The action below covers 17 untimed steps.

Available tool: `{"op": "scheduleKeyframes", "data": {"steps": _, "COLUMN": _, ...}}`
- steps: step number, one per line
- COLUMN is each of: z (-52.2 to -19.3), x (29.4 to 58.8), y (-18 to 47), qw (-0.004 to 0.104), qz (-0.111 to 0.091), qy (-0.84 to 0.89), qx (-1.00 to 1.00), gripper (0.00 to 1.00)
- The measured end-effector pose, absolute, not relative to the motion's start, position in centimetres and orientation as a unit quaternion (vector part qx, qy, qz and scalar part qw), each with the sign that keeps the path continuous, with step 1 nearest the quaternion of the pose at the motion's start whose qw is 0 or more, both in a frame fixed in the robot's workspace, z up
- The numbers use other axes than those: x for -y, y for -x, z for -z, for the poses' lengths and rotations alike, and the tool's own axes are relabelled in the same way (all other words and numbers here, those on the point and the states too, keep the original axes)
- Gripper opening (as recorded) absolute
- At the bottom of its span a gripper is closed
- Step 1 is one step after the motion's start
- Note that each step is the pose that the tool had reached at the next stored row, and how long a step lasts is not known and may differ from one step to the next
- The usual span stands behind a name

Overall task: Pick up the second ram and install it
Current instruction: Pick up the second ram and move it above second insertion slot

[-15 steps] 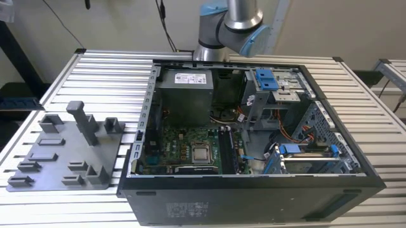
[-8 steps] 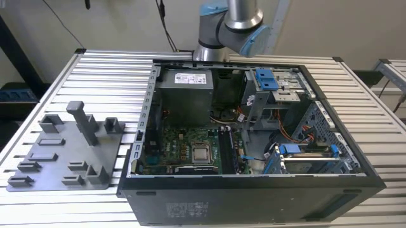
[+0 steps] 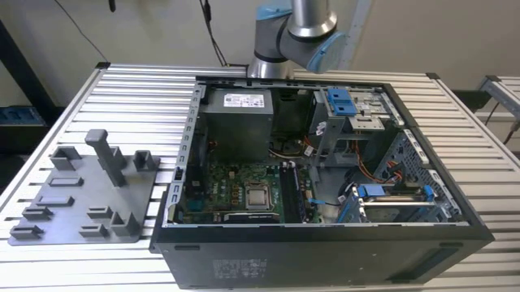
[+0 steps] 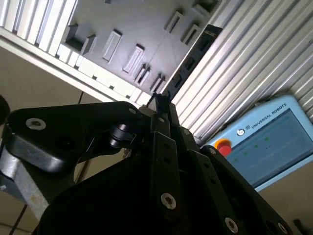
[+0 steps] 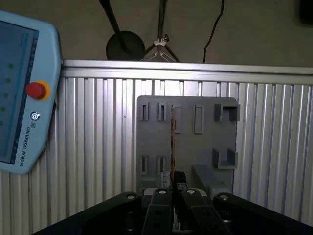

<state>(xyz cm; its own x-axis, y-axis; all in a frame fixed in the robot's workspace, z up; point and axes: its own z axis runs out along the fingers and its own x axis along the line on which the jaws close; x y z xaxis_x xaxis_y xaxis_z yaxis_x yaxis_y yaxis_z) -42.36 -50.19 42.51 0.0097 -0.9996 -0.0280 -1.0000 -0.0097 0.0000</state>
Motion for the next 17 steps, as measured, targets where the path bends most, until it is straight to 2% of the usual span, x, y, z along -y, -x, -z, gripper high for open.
{"op": "scheduleKeyframes", "data": {"steps": 17, "z": -43.42, "x": 50.19, "y": 41.53, "qw": 0.01, "qz": -0.01, "qy": 0.71, "qx": -0.704, "gripper": 0.14}}
